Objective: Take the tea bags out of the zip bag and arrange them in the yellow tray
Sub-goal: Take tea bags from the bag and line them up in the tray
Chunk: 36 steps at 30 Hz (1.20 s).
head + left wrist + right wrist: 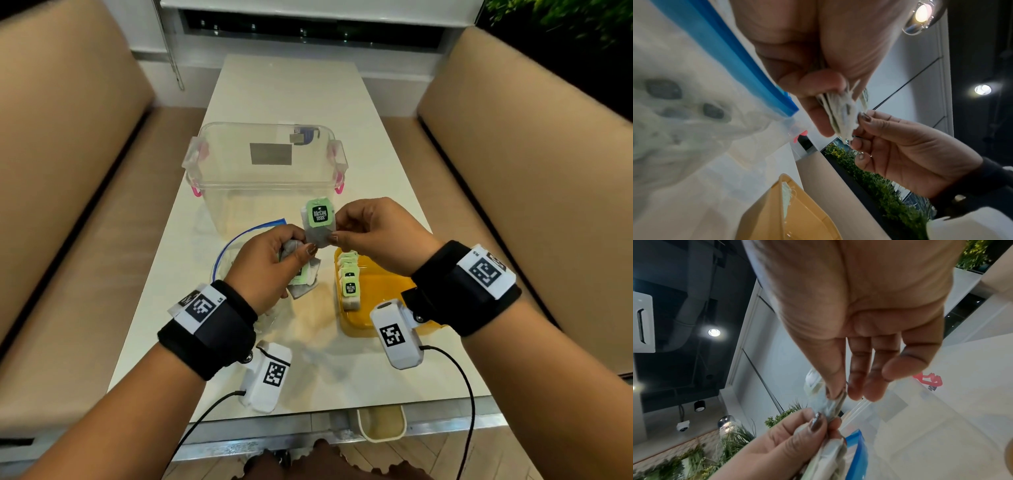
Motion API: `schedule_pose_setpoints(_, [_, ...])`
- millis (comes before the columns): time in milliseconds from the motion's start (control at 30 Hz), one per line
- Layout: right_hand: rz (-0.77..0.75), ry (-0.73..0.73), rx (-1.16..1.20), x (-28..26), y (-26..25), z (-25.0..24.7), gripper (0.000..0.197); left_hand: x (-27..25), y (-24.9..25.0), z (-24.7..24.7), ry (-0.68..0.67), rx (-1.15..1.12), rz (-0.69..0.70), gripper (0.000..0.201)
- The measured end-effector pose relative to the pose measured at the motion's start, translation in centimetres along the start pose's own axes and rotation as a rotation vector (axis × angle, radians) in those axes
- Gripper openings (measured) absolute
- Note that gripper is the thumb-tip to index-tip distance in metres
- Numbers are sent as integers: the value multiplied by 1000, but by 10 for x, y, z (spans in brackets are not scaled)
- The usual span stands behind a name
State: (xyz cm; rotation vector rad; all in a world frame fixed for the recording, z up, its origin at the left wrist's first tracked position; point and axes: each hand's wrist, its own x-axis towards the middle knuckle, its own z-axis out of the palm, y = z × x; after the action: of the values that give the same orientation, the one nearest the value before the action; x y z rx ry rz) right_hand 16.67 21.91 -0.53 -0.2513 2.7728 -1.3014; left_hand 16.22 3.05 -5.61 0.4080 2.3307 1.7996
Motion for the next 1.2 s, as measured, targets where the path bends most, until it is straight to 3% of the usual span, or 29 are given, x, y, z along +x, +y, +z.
schedule_pose_setpoints(167, [-5, 70, -15, 2, 3, -2, 25, 4, -1, -6, -21, 277, 93, 6])
schedule_pose_setpoints(300, [-57, 81, 36, 4, -2, -6, 8, 5, 0, -4, -48, 408, 117, 5])
schedule_pose_setpoints(567, [9, -5, 37, 3, 4, -16, 15, 4, -1, -1, -38, 341, 92, 10])
schedule_pose_setpoints(800, [112, -14, -210, 5, 28, -27, 6, -8, -5, -2, 15, 100, -34, 8])
schedule_pose_setpoints(900, [209, -140, -362, 7, 44, -20, 4, -16, 0, -1, 37, -62, -53, 8])
schedule_pose_setpoints(1033, [302, -316, -469, 11, 61, 0, 8, -23, -2, -1, 38, -98, -48, 10])
schedule_pose_setpoints(1200, [402, -344, -494, 19, 74, 20, 6, -28, -12, -5, 32, -25, -63, 9])
